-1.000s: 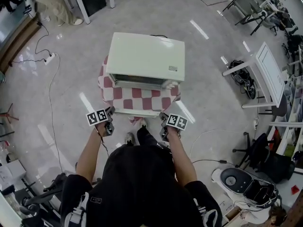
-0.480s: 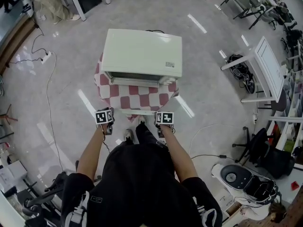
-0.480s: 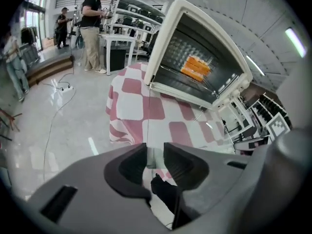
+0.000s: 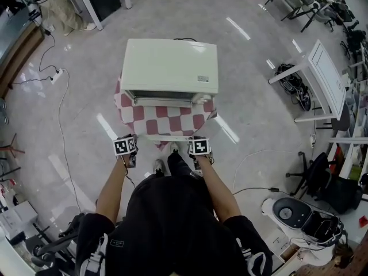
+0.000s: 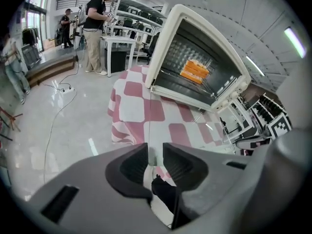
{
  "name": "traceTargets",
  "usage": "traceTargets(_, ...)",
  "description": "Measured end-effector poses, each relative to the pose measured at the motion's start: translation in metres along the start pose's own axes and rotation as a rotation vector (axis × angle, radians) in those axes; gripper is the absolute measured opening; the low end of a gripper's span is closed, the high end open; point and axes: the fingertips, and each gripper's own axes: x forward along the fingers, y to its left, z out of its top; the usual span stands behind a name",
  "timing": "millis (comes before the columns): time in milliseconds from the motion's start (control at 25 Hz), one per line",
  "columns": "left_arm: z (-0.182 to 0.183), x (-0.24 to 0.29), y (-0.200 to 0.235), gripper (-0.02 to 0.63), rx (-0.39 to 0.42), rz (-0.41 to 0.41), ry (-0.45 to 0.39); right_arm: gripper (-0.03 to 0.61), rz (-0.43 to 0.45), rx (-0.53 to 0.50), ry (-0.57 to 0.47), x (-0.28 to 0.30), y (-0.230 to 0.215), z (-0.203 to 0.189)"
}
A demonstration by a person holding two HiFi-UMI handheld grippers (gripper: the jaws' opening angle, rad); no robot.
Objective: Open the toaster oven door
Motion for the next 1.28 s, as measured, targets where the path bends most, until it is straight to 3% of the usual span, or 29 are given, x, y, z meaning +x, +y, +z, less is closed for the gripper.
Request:
traceTargets(120,0.014,-0.024,-0.002,0.064,-0.026,0.007,-0.088,0.097,-0.001,-0.024,-0.075,-0.019,0.004,0.015)
traceTargets(280,0.053,-0.068,-0.017,0.024,0.008,-0.011,-0.267,0.074,-0.017,-0.051,-0.242,-0.058,0.013,0.054)
traceTargets(480,0.125,-0.165,-0.084,0.012,0.156,-0.114,-0.626,0.040,-0.026,-0.074,-0.550,-0.144,0.041,0.115)
traceTargets(640,0.142,-0.237,-0.139,0.012,0.284,-0.137,-0.845,0.035,-0.024,-0.138,-0.739,-0.208,0.077,0.132)
traceTargets(840,0.128,-0.258,-0.169,0.012,0.306,-0.183,-0.884,0.032,-0.009,-0.149,-0.798,-0.229,0.105,0.122)
traceTargets(1280,0.117,-0.252,-0.163,0.012,0.300,-0.176,-0.854,0.026,-0.029,-0.156,-0.810,-0.233,0.109,0.115)
